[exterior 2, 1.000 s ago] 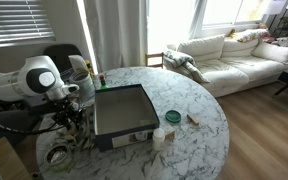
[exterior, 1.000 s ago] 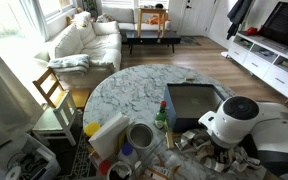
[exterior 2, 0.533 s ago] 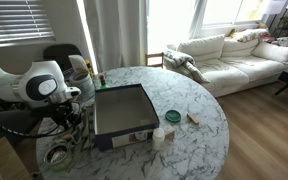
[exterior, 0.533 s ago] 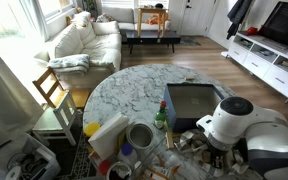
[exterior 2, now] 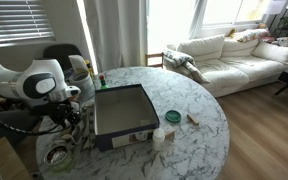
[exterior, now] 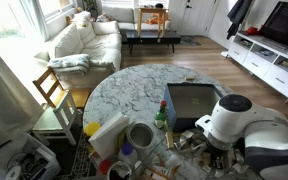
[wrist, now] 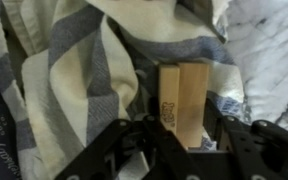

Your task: Place two wooden blocks on the striped towel then put the towel in the box

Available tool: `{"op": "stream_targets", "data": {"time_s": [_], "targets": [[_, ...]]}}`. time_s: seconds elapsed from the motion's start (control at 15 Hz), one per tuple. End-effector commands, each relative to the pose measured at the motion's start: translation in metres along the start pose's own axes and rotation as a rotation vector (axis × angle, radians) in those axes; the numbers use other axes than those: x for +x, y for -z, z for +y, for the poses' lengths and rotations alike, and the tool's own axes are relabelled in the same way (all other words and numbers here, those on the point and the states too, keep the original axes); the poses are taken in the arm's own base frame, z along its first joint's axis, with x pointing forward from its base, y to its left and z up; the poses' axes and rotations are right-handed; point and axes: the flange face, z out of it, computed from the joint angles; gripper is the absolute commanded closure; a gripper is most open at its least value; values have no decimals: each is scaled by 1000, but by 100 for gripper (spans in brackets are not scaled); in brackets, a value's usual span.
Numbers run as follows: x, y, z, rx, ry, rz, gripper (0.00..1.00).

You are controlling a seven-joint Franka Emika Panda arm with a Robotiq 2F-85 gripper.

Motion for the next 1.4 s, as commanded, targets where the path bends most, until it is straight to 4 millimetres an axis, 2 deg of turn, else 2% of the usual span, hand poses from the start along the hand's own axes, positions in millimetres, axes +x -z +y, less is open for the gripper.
{"op": "stream_targets", "data": {"time_s": [0.0,0.2,0.4,0.47,0.53,0.67,0.87,1.13,1.33], "targets": [[-11,14,6,-78,13,-40,81],[-13,30,13,-163,18,-26,81],[-14,29,15,-235,20,-26,81],[-15,26,14,-248,14,-29,68],[-16,25,13,-257,11,-32,31],[-13,28,13,-259,0,-27,23],[-14,41,10,-245,-4,-27,1],[-6,58,2,-205,-63,-25,0],[6,69,-3,-181,-179,16,0]]}}
